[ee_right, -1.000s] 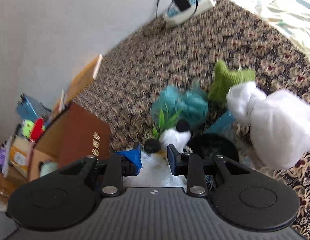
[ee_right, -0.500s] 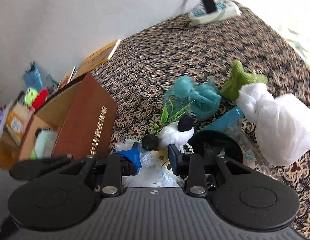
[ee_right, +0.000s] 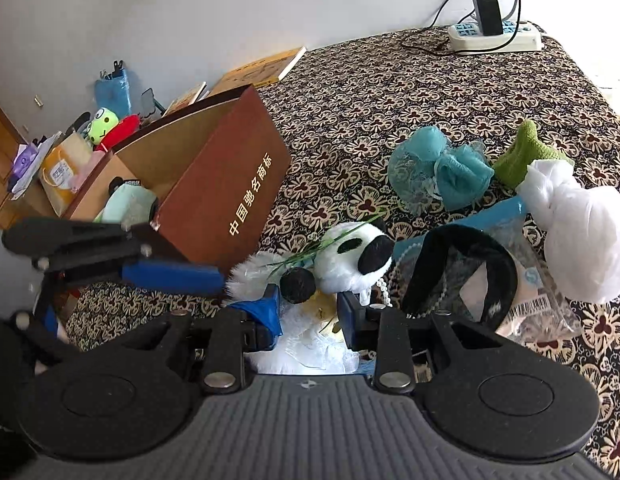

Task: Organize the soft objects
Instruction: 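Lift the panda plush with both grippers off the pile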

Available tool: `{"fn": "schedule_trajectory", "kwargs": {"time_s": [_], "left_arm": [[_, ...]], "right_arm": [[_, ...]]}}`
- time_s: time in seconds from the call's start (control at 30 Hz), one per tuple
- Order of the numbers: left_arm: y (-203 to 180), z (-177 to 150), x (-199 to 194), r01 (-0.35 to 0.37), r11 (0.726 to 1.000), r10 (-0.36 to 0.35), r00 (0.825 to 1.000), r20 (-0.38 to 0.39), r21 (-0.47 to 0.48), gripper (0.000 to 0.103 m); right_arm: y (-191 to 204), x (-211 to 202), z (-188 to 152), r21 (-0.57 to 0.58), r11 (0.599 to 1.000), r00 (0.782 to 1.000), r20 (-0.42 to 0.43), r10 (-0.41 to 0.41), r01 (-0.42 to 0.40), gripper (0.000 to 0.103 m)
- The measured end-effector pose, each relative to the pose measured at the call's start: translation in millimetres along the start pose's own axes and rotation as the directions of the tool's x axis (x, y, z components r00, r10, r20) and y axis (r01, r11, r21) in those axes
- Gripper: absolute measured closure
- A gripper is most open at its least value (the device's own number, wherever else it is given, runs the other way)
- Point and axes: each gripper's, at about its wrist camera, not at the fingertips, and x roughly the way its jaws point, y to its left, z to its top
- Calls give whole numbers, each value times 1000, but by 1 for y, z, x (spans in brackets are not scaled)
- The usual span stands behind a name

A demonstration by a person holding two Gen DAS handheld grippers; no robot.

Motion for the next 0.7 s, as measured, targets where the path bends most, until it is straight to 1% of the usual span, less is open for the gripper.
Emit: {"fn": "schedule_trajectory", "kwargs": {"time_s": [0.1, 0.13, 0.2, 0.3, 0.37, 0.5, 0.6, 0.63, 0.7], "left_arm": [[-6, -1, 6, -44, 997, 44, 999, 6, 59, 43], [-8, -1, 9, -54, 995, 53, 999, 12, 87, 43], [-9, -2, 17, -60, 993, 59, 998, 11, 103, 43], [-7, -1, 31, -38, 996, 39, 999, -19, 84, 44], [-9, -3, 33, -45, 996, 46, 999, -13, 82, 44], [-6, -7, 34, -26, 999, 27, 999, -28, 43, 48], [-8, -11, 34, -10, 1000, 10, 999, -35, 21, 49], [-10, -11, 34, -9, 1000, 10, 999, -32, 18, 49], [-14, -11, 33, -3, 1000, 3, 1000, -26, 11, 49]], "right_arm": [[-3, 0, -1, 31, 999, 1000, -7, 17, -17, 88], [-3, -1, -2, 36, 999, 1000, -10, 24, -23, 88], [-5, -2, -5, 53, 998, 999, -16, 40, -39, 88], [-9, -3, -8, 102, 993, 998, -20, 58, -56, 88], [-11, -6, -10, 130, 989, 998, -15, 68, -65, 88], [-19, -14, -13, 199, 976, 996, -4, 89, -86, 87], [-31, -19, -15, 290, 951, 995, 18, 102, -102, 87], [-35, -20, -15, 332, 939, 996, 19, 89, -90, 87], [-41, -20, -14, 383, 918, 995, 39, 96, -103, 86]]}}
